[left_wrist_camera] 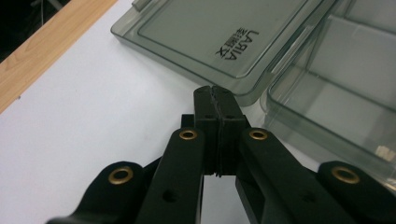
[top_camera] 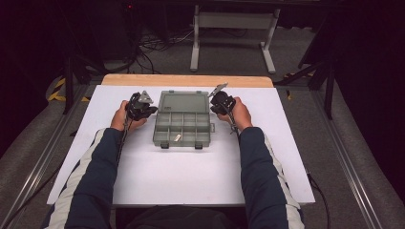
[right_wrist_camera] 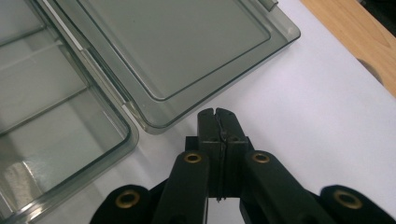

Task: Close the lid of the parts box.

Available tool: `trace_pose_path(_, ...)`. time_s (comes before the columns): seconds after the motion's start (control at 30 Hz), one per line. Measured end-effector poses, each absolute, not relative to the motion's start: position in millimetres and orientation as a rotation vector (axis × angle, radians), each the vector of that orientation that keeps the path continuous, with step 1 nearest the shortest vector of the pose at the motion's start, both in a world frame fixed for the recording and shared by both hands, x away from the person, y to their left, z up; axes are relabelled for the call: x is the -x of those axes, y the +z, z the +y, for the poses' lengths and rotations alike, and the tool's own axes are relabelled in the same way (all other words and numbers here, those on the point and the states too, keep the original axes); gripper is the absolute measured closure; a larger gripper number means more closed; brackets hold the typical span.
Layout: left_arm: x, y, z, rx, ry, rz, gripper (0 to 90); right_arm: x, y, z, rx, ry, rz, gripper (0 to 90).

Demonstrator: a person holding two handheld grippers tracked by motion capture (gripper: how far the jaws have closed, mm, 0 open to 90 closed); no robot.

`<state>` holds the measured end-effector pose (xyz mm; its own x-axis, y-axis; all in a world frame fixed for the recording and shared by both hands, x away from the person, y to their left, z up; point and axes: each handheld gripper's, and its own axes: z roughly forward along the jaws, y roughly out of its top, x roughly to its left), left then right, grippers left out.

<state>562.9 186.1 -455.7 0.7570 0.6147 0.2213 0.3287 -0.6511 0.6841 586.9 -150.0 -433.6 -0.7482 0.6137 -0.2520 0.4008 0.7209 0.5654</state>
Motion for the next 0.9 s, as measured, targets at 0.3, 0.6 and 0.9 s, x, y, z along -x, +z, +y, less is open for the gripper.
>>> trace_pose_path(0.3,-568.0,-466.2,180.8,-2.342,0.586,0.705,89.9,-591.7,-443.0,-144.8,-0.730,0.647,2.518,90.0)
trace_pose_path(0.6,-572.2,-468.9,181.4,-2.312,0.601,0.716,89.5,-596.7,-447.3,-145.5,-0.697,0.695,2.474,90.0)
trace_pose_path(0.9,-579.3,-470.9,179.0,-2.279,0.620,0.735,88.6,-602.7,-449.2,-142.0,-0.719,0.708,2.438,90.0)
